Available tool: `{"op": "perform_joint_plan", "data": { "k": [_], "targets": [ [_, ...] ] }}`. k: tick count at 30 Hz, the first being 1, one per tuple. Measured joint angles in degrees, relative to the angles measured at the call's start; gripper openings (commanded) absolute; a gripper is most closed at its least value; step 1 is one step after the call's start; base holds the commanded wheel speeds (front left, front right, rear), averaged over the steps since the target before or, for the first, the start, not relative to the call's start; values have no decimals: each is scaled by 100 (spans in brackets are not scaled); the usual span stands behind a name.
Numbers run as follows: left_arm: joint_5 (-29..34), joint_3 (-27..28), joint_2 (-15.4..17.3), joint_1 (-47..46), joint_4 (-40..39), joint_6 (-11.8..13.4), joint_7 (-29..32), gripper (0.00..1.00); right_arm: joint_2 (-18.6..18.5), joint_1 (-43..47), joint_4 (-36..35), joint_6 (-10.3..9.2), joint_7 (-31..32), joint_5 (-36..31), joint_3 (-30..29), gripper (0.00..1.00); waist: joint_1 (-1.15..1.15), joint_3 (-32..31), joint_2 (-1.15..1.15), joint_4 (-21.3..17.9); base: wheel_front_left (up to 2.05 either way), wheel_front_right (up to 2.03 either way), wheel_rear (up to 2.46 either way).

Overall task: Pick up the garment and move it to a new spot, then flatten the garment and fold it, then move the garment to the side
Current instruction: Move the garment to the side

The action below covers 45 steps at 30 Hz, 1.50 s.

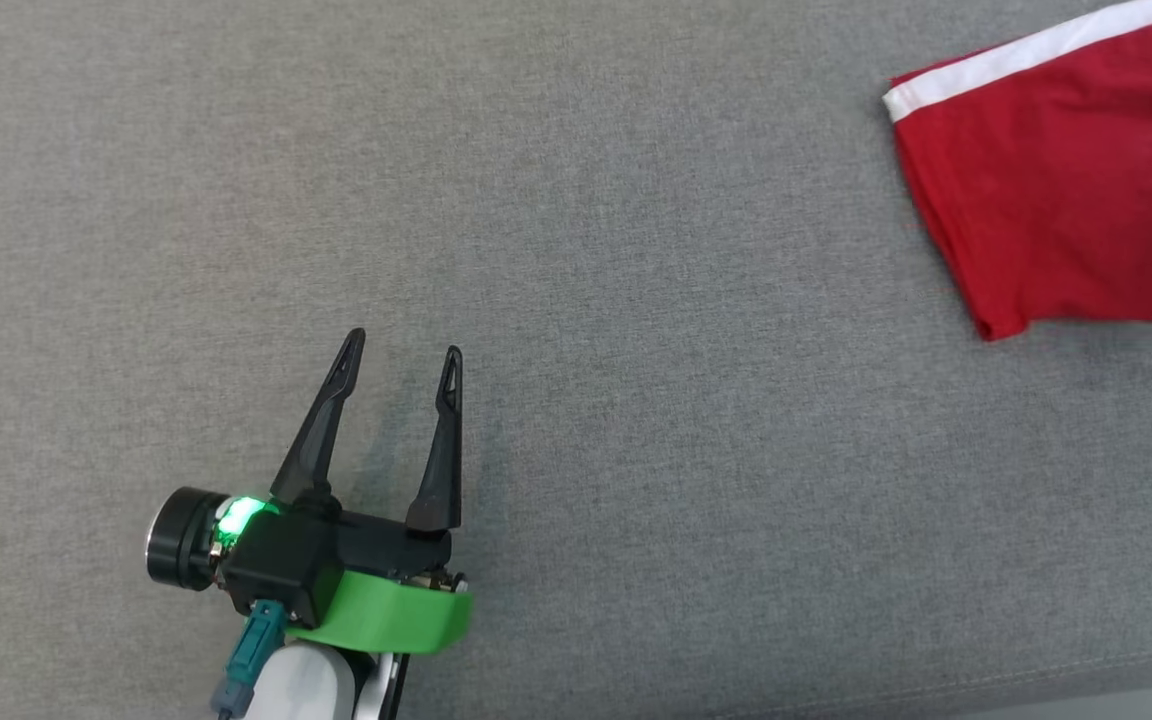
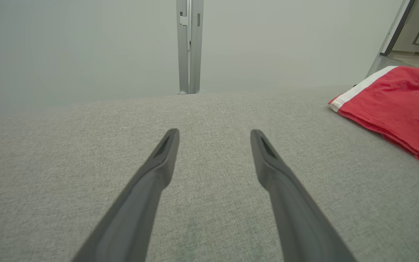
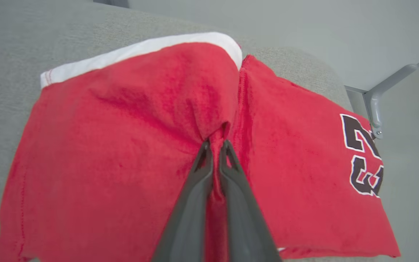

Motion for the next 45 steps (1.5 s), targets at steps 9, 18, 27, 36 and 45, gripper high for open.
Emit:
{"op": "perform_joint_plan", "data": {
  "k": [9, 18, 27, 36, 45],
  "targets": [
    [200, -83, -2, -88, 21, -131, 1, 100, -411, -393, 224, 0, -144, -466, -315, 0, 0, 450, 0, -148, 0, 0, 0],
    [250, -147, -2, -128, 29, -138, 0, 100, -902, -387, 510, 0, -315, -625, -764, 0, 0, 570, 0, -70, 0, 0, 0],
    [300, -185, -2, -215, 60, -186, 1, 100, -845, -451, 1051, 1, -579, -998, -980, 100, 0, 618, 0, -33, 0, 0, 0],
    [257, -209, -2, -195, 142, -149, 1, 100, 170, -552, 1597, 0, -1427, -1862, -1388, 100, 0, 316, 0, 30, 0, 0, 0],
    [40, -136, 0, 137, 348, 46, 1, 100, 1983, 720, 528, 0, -1538, -2526, -2457, 100, 0, -455, 0, 43, 0, 0, 0]
  ]
}}
